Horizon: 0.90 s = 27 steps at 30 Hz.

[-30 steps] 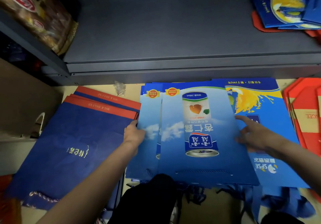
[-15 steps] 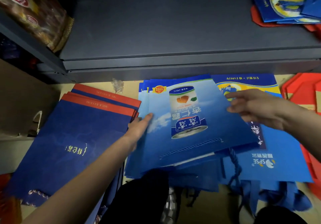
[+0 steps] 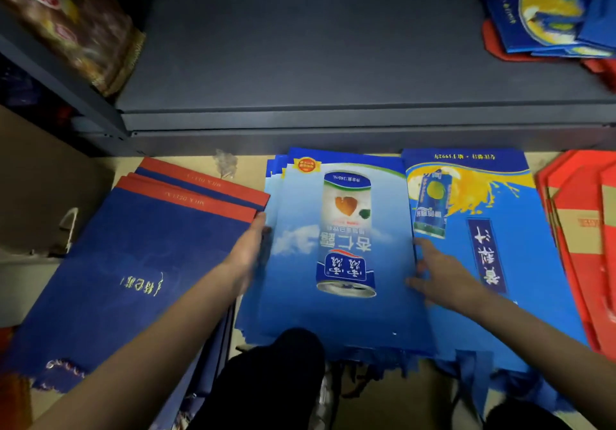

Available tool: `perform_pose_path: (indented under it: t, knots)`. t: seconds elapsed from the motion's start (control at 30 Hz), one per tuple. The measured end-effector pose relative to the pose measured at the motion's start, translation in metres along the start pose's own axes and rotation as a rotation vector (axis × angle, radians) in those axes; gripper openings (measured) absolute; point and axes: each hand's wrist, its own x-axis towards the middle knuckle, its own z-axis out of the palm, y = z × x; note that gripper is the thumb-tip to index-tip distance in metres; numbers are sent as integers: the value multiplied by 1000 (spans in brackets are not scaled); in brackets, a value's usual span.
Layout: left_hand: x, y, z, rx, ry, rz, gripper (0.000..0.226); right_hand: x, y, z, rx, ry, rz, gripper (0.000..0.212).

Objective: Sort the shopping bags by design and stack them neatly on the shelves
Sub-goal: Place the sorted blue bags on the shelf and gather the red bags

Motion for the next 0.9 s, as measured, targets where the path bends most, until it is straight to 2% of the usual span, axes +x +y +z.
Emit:
perform_pose_path:
  t: [0.1, 0.2, 0.33, 0.4, 0.6, 0.73, 0.9]
  knots:
    - [7, -8, -1, 238, 100, 73, 55, 8, 2, 8, 102, -14, 39, 72]
    - [8, -12, 10, 501, 106, 64, 66, 13, -11, 21, 195, 41, 32, 77]
    - [-2, -20, 22, 683, 170, 78, 81, 29, -30, 38, 328, 134, -35, 81]
    - [-4, -25, 21, 762, 200, 105, 86, 34, -35, 41, 402, 138, -46, 90]
    - [-8, -30, 9, 809, 150, 181, 94, 39, -29, 38, 589, 134, -55, 97]
    - [-10, -32, 6, 770, 146, 194, 93, 37, -28, 39, 819, 160, -81, 85]
    - [-6, -37, 2, 706, 149, 236, 87, 25, -31, 44, 786, 216, -214, 81]
